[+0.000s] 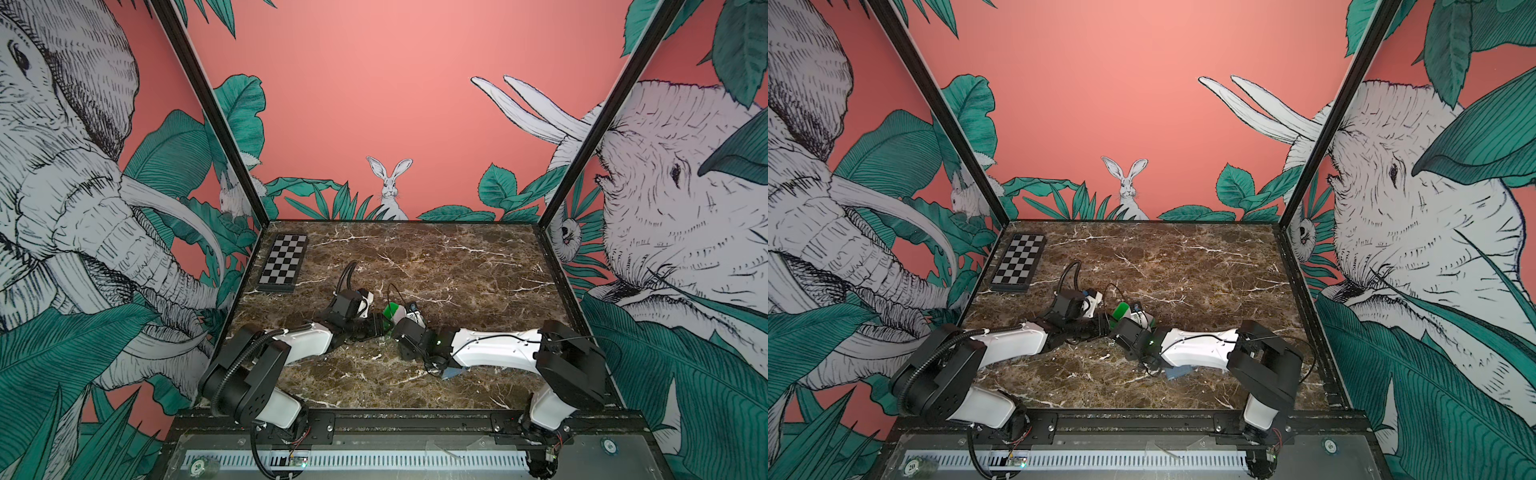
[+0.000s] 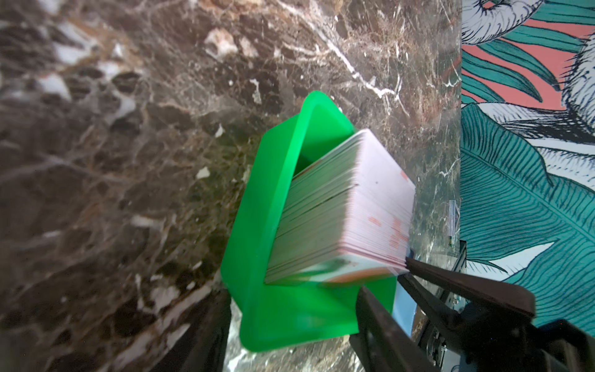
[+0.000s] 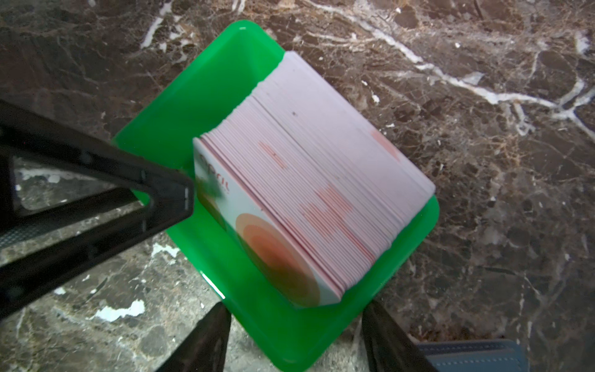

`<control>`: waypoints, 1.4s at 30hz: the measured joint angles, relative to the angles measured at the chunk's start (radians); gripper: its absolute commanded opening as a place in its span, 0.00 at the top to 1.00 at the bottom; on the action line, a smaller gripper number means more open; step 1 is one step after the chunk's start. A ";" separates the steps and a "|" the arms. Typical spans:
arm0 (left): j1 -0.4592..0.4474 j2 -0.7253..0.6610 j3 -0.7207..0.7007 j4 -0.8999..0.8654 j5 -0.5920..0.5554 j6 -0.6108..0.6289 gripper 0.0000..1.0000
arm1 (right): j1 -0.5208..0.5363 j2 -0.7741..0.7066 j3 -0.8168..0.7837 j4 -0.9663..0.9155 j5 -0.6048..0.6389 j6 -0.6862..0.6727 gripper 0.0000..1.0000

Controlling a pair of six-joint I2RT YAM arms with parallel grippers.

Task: Insert credit cards into a card holder
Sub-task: Move the storage box to the center of the table.

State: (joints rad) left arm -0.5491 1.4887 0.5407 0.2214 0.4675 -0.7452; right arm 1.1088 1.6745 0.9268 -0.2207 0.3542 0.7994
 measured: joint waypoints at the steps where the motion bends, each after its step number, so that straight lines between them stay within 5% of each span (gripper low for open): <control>1: 0.000 0.012 0.008 0.006 0.000 0.000 0.38 | -0.005 0.002 0.000 0.004 -0.003 -0.005 0.36; 31: 0.001 0.420 0.470 0.005 -0.032 0.054 0.37 | -0.320 0.132 0.138 0.060 -0.134 -0.271 0.36; 42: 0.014 0.380 0.435 -0.006 -0.029 0.058 0.35 | -0.339 0.021 0.040 0.089 -0.182 -0.306 0.34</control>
State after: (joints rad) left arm -0.5350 1.8687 0.9752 0.2157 0.4385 -0.6876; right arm 0.7700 1.6958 0.9668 -0.1314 0.1719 0.4934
